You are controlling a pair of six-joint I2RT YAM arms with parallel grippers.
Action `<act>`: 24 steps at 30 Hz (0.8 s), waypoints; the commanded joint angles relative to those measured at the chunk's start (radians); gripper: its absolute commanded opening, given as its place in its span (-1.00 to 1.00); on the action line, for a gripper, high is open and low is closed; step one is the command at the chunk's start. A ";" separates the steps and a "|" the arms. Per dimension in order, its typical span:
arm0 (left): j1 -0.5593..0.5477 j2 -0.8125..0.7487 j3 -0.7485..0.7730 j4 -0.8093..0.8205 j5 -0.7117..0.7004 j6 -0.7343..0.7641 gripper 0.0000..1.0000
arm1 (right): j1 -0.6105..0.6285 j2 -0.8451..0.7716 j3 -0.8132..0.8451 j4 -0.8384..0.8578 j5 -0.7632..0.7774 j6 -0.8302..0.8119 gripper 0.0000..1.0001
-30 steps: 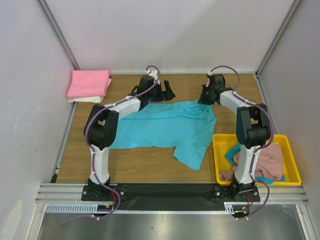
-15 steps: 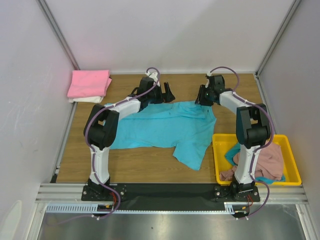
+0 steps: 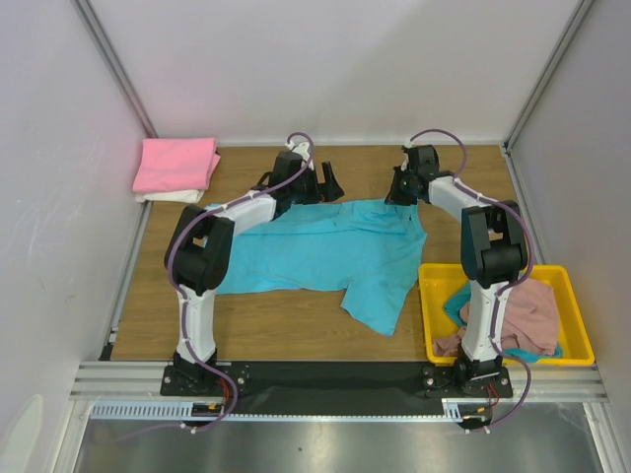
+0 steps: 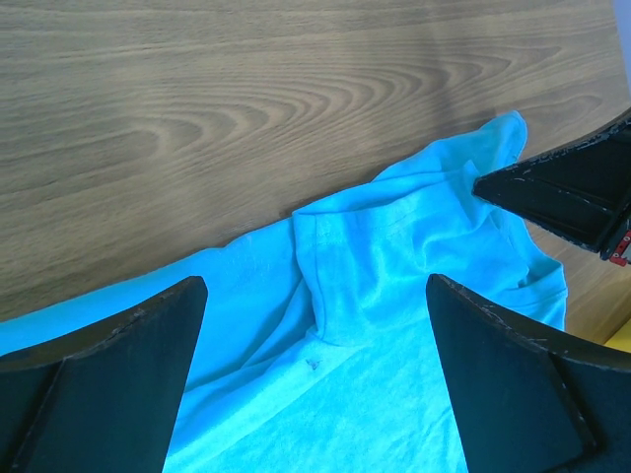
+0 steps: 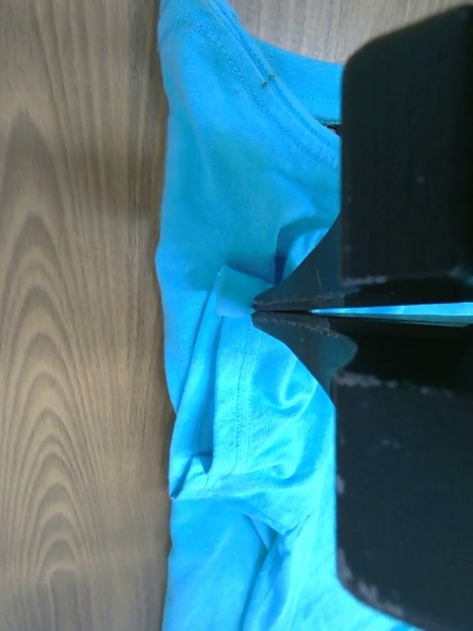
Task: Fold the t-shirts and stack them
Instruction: Fold the tshirt
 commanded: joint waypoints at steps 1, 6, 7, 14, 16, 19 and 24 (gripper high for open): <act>0.011 -0.024 0.006 0.010 0.018 0.014 1.00 | 0.010 -0.008 0.041 -0.004 0.022 -0.003 -1.00; 0.014 -0.026 0.004 0.012 0.020 0.011 0.99 | 0.015 -0.048 0.030 -0.024 0.025 -0.020 -1.00; 0.015 -0.024 0.004 0.012 0.018 0.011 1.00 | 0.017 -0.060 0.024 -0.024 0.022 -0.024 -1.00; 0.023 -0.001 0.018 -0.019 0.006 -0.015 0.99 | 0.020 -0.166 -0.076 -0.006 -0.049 -0.041 -1.00; 0.025 0.000 0.018 -0.017 0.014 -0.028 0.99 | 0.020 -0.195 -0.131 0.017 -0.082 -0.038 -1.00; 0.025 -0.006 0.013 -0.005 0.026 -0.038 0.99 | 0.023 -0.247 -0.204 0.048 -0.132 -0.035 -1.00; 0.025 -0.010 0.009 0.002 0.032 -0.048 0.99 | 0.029 -0.307 -0.287 0.042 -0.178 -0.038 -1.00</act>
